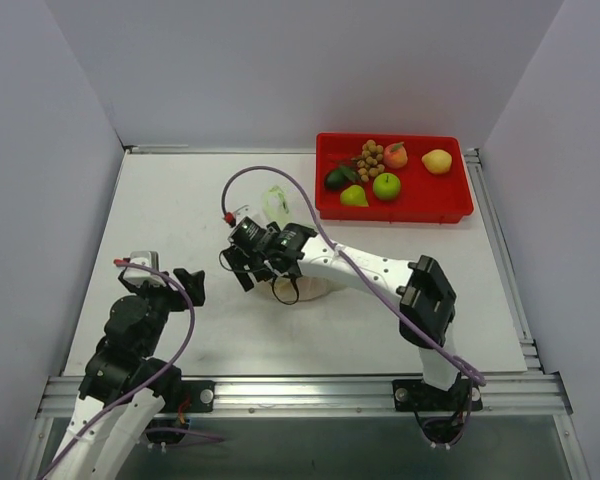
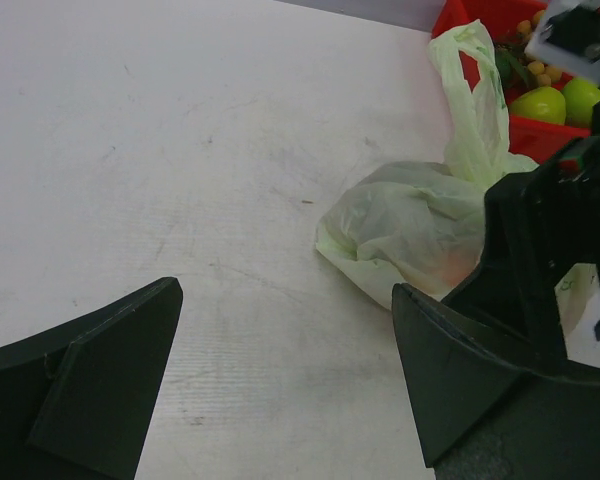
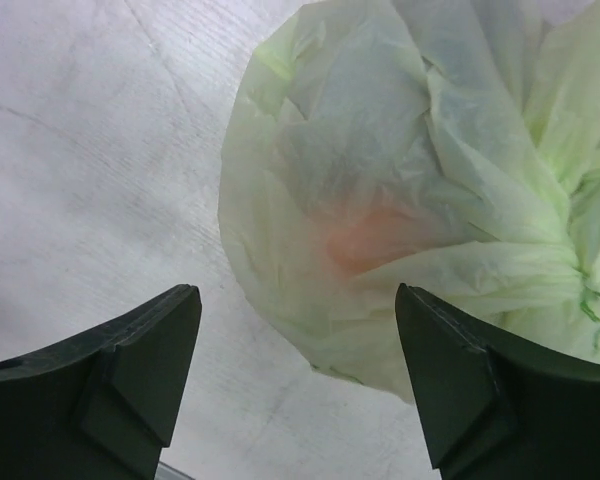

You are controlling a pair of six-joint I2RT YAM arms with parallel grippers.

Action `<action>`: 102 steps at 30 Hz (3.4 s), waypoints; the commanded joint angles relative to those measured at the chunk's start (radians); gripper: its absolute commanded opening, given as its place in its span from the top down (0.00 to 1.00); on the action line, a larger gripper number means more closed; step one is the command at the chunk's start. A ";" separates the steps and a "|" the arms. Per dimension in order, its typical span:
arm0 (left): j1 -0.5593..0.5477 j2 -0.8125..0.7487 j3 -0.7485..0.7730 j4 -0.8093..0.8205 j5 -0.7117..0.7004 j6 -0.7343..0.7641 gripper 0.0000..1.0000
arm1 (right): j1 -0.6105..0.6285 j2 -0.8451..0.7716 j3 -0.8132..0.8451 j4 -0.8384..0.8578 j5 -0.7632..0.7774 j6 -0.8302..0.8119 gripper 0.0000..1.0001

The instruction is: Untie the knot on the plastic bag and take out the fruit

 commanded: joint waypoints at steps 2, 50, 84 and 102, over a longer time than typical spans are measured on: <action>0.001 0.060 0.083 0.052 0.062 -0.060 0.03 | -0.022 -0.207 0.028 -0.035 0.044 -0.022 0.17; -0.586 0.850 0.134 0.247 -0.333 -0.686 0.12 | -0.224 -0.484 -0.767 0.623 -0.132 0.363 1.00; -0.321 0.568 0.069 0.106 -0.382 -0.478 1.00 | -0.535 -0.751 -0.948 0.430 -0.011 0.384 0.98; -0.309 0.585 0.146 0.211 -0.062 -0.191 1.00 | -0.136 -0.718 -0.626 0.246 -0.256 -0.508 0.23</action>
